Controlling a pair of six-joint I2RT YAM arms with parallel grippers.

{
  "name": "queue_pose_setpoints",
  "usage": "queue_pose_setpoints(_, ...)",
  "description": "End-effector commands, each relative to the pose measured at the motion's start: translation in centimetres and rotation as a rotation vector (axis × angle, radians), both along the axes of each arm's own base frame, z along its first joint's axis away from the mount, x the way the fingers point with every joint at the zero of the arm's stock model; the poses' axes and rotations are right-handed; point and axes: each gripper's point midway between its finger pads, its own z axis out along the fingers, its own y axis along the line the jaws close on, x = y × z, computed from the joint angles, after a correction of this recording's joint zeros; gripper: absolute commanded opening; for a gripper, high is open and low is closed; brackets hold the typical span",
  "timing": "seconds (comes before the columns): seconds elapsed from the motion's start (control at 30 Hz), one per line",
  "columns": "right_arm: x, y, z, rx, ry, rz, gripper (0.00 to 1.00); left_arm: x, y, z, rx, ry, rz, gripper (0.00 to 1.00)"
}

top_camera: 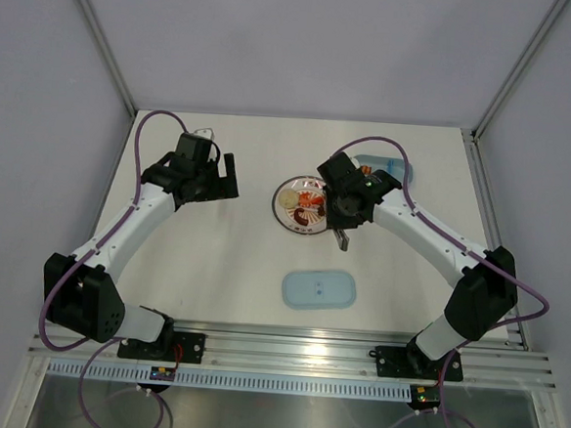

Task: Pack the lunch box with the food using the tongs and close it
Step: Adjust the fake food on the plate, then pick up the fake food from the plate.

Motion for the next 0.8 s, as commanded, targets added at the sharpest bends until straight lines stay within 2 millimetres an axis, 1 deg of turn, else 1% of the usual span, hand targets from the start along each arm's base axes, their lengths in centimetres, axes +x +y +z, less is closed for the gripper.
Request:
queue_pose_setpoints(0.0,0.7,-0.2,2.8,0.023,-0.093,-0.047,0.29,0.8,-0.4,1.0,-0.023,-0.041,-0.003,0.99)
queue_pose_setpoints(0.07,1.0,-0.4,2.8,0.016,-0.107,-0.066,0.36,0.8,-0.4,0.9,-0.024,-0.039,-0.002,0.99)
queue_pose_setpoints(0.13,1.2,-0.4,2.5,0.01,-0.107,-0.07,0.39,0.7,-0.4,0.9,-0.024,-0.037,-0.004,0.99)
queue_pose_setpoints(0.17,1.4,-0.4,2.0,0.001,-0.098,-0.077,0.43,0.7,-0.4,0.9,-0.025,-0.037,-0.003,0.99)
queue_pose_setpoints(0.3,1.4,-0.3,1.0,-0.014,-0.077,-0.088,0.51,0.8,-0.4,1.0,-0.021,-0.041,-0.004,0.99)
queue_pose_setpoints(0.37,1.5,-0.1,0.5,-0.006,-0.072,-0.09,0.52,0.8,-0.3,1.0,-0.02,-0.04,-0.001,0.99)
queue_pose_setpoints(0.53,1.9,0.8,0.3,0.021,-0.073,-0.089,0.53,0.7,-0.3,0.9,-0.019,-0.039,-0.001,0.99)
queue_pose_setpoints(0.77,2.6,1.1,-0.6,0.002,-0.06,-0.108,0.54,0.7,-0.2,0.8,-0.014,-0.037,-0.001,0.99)
